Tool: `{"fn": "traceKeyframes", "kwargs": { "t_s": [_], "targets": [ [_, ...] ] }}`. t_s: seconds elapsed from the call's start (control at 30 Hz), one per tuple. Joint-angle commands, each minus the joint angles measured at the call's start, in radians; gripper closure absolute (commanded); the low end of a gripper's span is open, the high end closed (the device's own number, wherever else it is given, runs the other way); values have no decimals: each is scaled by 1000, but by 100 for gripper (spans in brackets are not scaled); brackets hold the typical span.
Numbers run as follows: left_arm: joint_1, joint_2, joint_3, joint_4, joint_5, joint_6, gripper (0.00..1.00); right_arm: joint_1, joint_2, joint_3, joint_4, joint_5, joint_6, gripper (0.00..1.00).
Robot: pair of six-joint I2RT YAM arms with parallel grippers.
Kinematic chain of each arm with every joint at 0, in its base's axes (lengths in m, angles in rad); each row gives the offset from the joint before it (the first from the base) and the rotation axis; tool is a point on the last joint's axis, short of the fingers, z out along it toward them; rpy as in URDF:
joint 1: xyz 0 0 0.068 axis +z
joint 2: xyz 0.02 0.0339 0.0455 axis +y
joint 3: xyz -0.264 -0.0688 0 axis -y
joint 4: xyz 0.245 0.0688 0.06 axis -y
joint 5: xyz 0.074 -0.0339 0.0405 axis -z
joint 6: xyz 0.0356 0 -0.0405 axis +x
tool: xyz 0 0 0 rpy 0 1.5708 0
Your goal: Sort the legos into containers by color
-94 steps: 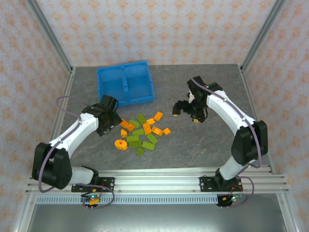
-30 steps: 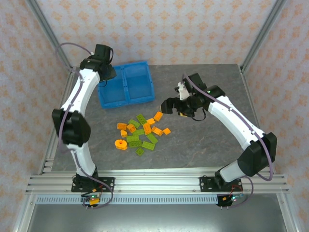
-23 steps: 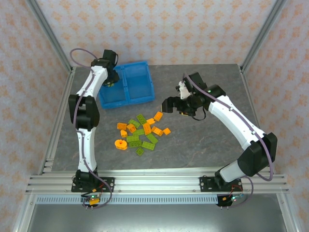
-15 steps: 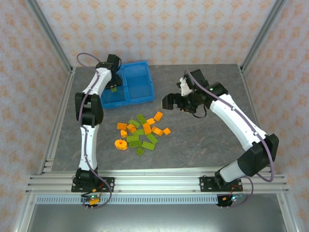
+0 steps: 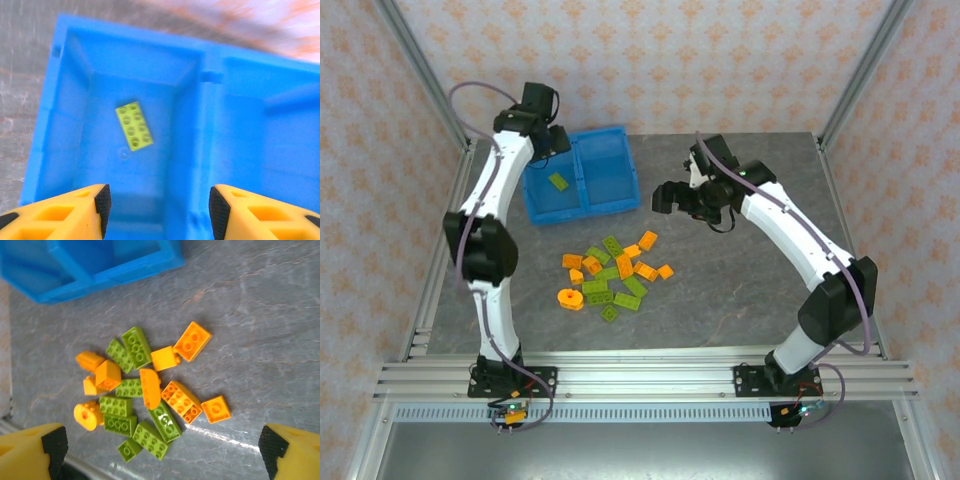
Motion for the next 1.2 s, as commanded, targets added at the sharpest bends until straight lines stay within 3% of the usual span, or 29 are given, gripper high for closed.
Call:
{"fn": "traceKeyframes", "kwargs": {
  "t_s": [0.0, 0.17, 0.43, 0.57, 0.67, 0.8, 0.93, 1.07, 1.17],
  "targets": [
    [-78, -185, -77, -22, 103, 110, 43, 5, 21, -32, 66, 91, 112, 1],
    [-154, -433, -331, 21, 301, 281, 34, 13, 159, 11, 63, 148, 187, 1],
    [-272, -881, -680, 33, 360, 548, 0, 104, 375, 105, 58, 193, 261, 0],
    [-293, -1077, -819, 12, 297, 634, 0, 139, 452, 140, 41, 237, 302, 2],
    [-293, -1156, -855, -57, 319, 733, 0, 141, 480, 124, 42, 293, 361, 8],
    [-293, -1182, -899, -129, 362, 839, 0, 141, 535, 133, 54, 293, 392, 21],
    [-293, -1152, -890, -236, 386, 917, 0, 150, 591, 182, 43, 270, 421, 21],
    [-293, -1223, -958, -195, 387, 923, 0, 159, 631, 204, 69, 278, 441, 23],
    [-293, -1301, -1022, -111, 389, 884, 0, 162, 644, 203, 57, 300, 482, 40]
  ]
}}
